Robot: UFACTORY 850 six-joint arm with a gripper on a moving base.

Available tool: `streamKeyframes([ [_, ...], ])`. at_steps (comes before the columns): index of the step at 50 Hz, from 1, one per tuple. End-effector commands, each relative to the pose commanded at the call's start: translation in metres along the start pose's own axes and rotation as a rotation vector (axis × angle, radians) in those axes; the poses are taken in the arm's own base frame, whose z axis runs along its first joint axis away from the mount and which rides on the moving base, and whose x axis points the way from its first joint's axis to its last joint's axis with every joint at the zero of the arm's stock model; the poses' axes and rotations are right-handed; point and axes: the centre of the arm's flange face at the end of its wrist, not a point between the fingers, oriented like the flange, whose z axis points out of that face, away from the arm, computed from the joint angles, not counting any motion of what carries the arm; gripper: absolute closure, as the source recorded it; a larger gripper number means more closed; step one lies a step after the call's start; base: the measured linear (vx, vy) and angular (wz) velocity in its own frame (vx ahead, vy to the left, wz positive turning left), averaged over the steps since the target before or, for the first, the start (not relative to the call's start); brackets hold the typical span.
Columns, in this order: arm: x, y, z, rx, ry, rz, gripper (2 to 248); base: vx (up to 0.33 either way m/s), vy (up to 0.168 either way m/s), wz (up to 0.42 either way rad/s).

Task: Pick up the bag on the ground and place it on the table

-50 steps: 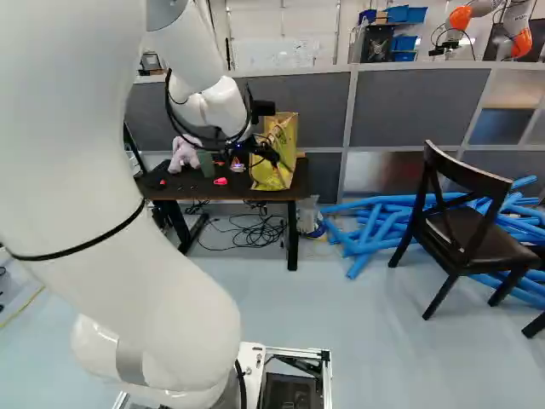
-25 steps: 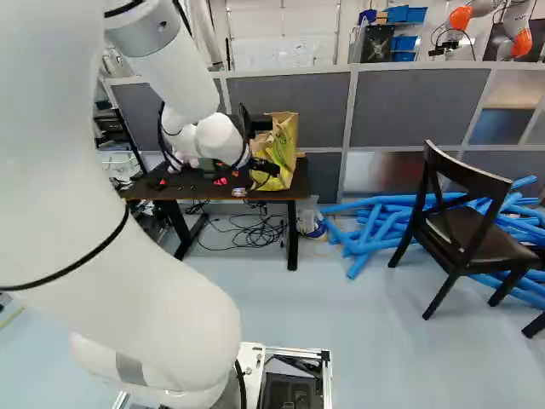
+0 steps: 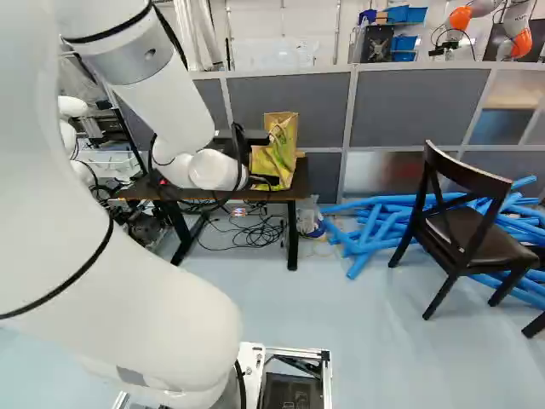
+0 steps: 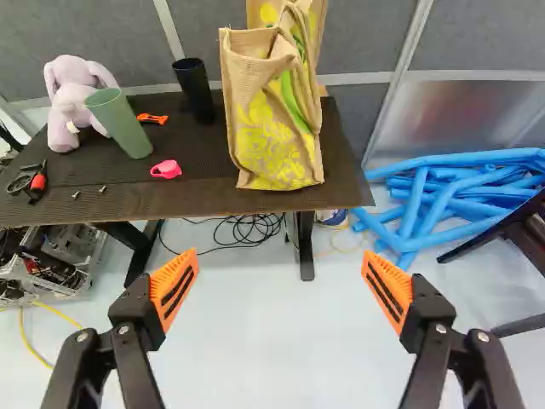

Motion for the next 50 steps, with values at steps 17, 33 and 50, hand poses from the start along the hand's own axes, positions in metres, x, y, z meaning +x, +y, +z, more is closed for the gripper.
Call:
streamKeyframes([
  [17, -0.032, 0.002, -0.017, 0.001, 0.08, -0.014, 3, 0.0, 0.0, 0.0],
  [33, -0.056, 0.003, -0.031, 0.001, 0.138, -0.025, 3, 0.0, 0.0, 0.0],
  [50, -0.074, 0.004, -0.042, 0.0, 0.183, -0.033, 3, 0.0, 0.0, 0.0],
])
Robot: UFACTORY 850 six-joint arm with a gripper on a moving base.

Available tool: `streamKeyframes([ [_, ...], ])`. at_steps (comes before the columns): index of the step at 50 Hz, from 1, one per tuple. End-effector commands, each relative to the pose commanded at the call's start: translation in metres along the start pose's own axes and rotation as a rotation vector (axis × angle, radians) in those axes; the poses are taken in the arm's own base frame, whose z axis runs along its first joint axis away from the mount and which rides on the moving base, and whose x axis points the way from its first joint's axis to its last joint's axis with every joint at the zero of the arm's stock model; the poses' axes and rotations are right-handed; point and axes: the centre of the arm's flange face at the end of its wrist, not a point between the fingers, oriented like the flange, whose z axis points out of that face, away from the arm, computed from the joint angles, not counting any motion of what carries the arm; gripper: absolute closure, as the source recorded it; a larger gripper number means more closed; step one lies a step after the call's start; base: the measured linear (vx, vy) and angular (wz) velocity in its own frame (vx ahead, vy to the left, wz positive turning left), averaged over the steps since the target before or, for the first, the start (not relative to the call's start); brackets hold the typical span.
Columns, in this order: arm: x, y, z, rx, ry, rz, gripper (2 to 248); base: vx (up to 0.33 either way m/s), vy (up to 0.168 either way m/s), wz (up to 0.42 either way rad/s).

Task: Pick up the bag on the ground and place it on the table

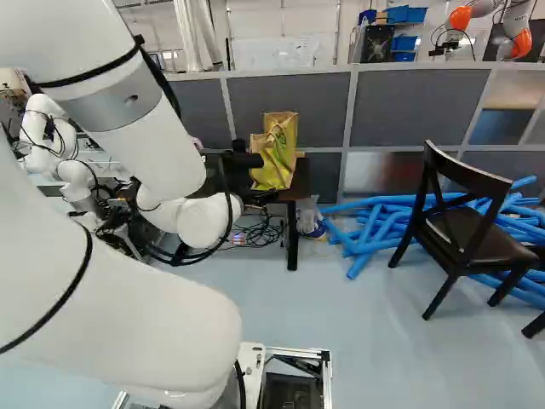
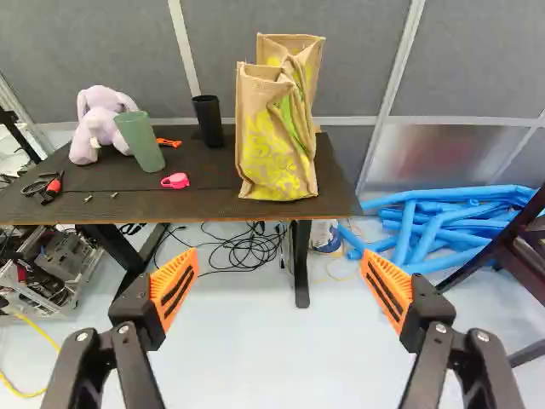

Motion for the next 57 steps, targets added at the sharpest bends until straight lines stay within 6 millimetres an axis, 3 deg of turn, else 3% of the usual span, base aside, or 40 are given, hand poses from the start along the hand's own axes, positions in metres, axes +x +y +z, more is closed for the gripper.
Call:
streamKeyframes([
  [24, -0.011, 0.0, -0.011, -0.001, 0.032, -0.006, 3, 0.0, 0.0, 0.0],
  [57, -0.012, 0.0, -0.012, -0.001, 0.034, -0.006, 3, 0.0, 0.0, 0.0],
])
